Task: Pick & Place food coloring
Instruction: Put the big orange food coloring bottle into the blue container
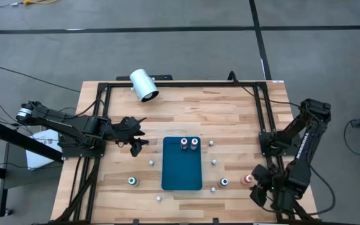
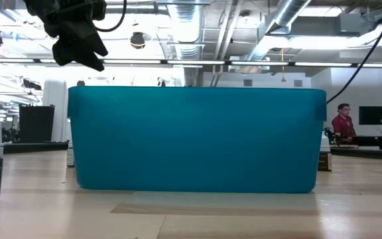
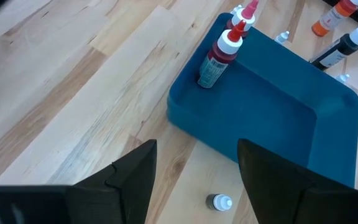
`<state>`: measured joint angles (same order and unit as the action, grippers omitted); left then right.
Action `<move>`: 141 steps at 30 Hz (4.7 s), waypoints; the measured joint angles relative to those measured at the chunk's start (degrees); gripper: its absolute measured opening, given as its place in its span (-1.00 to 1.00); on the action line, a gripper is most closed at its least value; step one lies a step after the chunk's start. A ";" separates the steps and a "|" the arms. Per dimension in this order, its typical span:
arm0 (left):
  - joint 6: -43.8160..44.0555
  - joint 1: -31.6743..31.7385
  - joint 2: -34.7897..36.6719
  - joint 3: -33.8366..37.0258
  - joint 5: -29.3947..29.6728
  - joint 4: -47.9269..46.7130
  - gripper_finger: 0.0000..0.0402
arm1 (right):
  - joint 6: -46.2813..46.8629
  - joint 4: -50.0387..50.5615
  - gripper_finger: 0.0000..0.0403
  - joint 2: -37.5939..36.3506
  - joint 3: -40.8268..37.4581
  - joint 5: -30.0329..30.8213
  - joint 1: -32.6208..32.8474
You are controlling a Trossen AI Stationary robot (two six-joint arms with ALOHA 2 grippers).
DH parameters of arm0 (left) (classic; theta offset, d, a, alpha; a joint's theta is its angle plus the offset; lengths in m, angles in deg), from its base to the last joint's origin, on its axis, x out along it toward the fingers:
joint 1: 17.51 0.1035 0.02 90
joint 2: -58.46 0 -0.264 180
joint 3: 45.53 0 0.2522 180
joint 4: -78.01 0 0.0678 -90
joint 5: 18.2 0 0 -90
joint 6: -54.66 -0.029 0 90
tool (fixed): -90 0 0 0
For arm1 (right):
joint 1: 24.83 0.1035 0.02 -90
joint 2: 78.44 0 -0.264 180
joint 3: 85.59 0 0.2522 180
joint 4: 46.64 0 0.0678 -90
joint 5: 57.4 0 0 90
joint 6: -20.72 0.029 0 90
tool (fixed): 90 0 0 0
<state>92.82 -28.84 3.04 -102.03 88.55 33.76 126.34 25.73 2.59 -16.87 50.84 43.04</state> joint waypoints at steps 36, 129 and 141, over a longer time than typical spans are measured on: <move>-0.46 0.00 0.00 0.00 -0.50 -0.04 0.06 | -7.11 1.14 -0.47 -0.04 0.00 -4.76 -6.90; -1.95 -0.01 0.00 -0.02 -0.52 -0.02 0.06 | -12.99 2.82 -0.53 -9.43 0.02 -2.40 -12.37; -1.46 -0.02 0.00 -0.02 -0.48 0.03 0.06 | -21.86 1.01 -0.54 -21.47 0.02 10.10 -12.52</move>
<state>91.36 -28.87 3.04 -102.05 88.07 33.79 104.48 26.73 -18.87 -16.85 60.94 30.52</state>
